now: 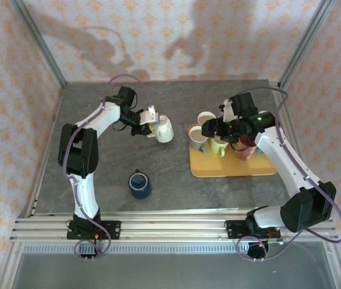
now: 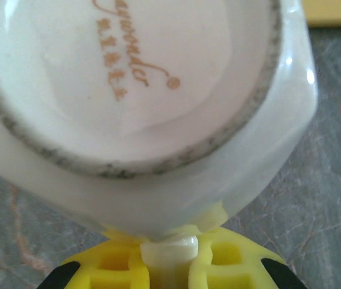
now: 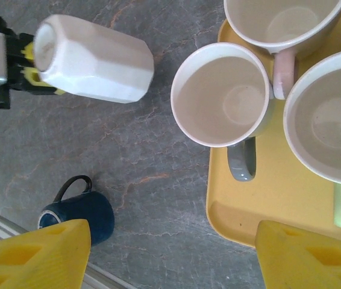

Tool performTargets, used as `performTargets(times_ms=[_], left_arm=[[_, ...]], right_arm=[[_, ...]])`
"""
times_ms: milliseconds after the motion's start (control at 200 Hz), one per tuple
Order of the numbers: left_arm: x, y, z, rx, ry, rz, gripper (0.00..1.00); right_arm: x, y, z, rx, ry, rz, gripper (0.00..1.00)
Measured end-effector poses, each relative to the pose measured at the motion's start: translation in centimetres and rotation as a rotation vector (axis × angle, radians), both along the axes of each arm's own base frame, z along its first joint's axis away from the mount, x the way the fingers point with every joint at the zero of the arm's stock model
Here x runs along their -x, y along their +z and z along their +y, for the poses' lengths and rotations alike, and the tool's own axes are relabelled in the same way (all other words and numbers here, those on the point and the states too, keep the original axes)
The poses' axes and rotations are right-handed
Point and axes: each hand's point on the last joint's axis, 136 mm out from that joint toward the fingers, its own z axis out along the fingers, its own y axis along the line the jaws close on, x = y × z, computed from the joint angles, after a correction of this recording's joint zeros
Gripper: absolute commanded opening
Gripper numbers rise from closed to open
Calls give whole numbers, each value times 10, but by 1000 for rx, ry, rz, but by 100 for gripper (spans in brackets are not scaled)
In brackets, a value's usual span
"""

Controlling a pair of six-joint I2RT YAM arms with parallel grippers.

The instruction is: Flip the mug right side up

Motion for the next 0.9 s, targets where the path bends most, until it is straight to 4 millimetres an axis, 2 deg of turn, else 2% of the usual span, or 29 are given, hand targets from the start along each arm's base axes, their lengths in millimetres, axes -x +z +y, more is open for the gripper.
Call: performTargets(times_ms=[210, 535, 701, 901], left_arm=[[8, 76, -8, 135, 76, -98, 0], [31, 187, -15, 384, 269, -130, 0], [46, 222, -27, 488, 320, -92, 0], [63, 247, -41, 589, 356, -49, 0]], right_arm=[[3, 13, 8, -64, 36, -59, 72], [3, 51, 35, -240, 157, -187, 65], [4, 74, 52, -347, 246, -251, 64], [2, 100, 67, -459, 329, -326, 63]])
